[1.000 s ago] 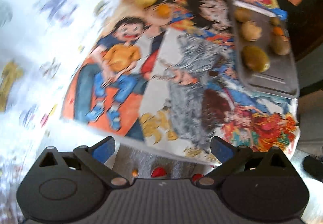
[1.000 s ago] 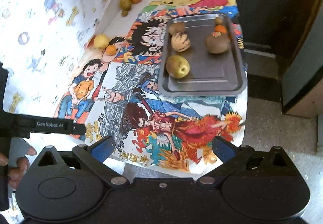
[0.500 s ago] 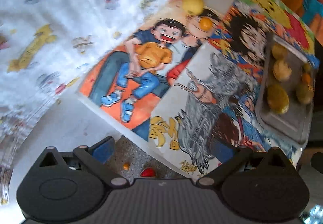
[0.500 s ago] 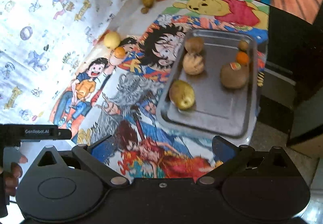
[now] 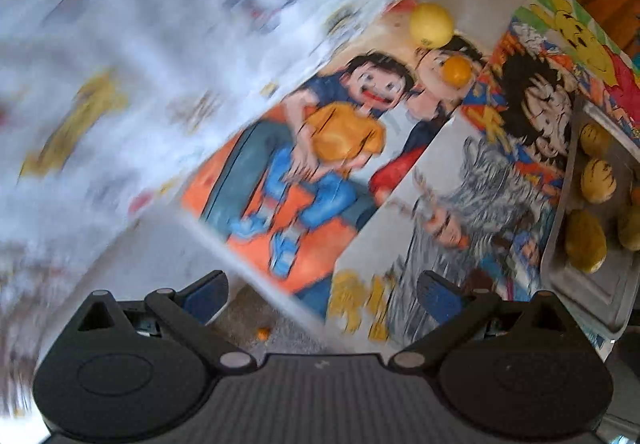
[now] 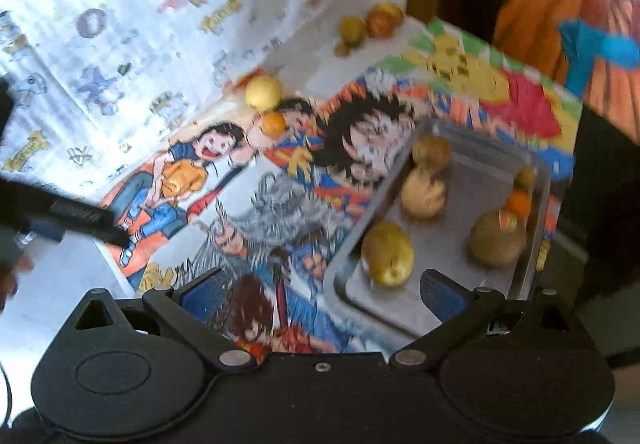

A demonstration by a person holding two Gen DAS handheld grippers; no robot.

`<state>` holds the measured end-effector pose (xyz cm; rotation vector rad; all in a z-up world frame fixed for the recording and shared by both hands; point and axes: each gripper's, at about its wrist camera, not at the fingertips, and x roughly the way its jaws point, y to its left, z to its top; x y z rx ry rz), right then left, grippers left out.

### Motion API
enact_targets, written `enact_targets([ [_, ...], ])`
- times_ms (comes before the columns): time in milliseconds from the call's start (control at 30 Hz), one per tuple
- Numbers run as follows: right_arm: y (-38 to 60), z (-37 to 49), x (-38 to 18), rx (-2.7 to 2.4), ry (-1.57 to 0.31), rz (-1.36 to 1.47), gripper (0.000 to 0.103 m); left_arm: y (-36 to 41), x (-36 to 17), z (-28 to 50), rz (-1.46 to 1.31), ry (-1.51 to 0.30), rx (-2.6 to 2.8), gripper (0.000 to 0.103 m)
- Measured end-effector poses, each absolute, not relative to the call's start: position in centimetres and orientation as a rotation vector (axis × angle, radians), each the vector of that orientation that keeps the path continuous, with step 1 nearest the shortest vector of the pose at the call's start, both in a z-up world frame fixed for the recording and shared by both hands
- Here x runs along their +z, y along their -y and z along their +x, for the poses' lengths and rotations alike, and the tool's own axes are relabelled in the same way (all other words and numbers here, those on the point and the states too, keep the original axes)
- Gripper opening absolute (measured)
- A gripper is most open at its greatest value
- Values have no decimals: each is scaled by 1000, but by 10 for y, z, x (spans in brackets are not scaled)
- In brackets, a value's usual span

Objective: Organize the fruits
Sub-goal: 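Lift both open tools away from the tray toward the remaining fruits, then grasp the yellow round fruit with the left tool while the right tool grasps the orange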

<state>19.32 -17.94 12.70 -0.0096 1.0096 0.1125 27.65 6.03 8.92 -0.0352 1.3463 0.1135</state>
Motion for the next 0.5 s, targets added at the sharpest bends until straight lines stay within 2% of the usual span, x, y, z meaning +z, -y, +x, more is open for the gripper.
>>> enact_targets([
  [267, 158, 206, 123, 136, -900, -99, 102, -26, 107, 334, 162, -1181, -60, 102],
  [500, 140, 222, 92, 121, -870, -150, 102, -10, 108, 370, 217, -1078, -141, 102],
])
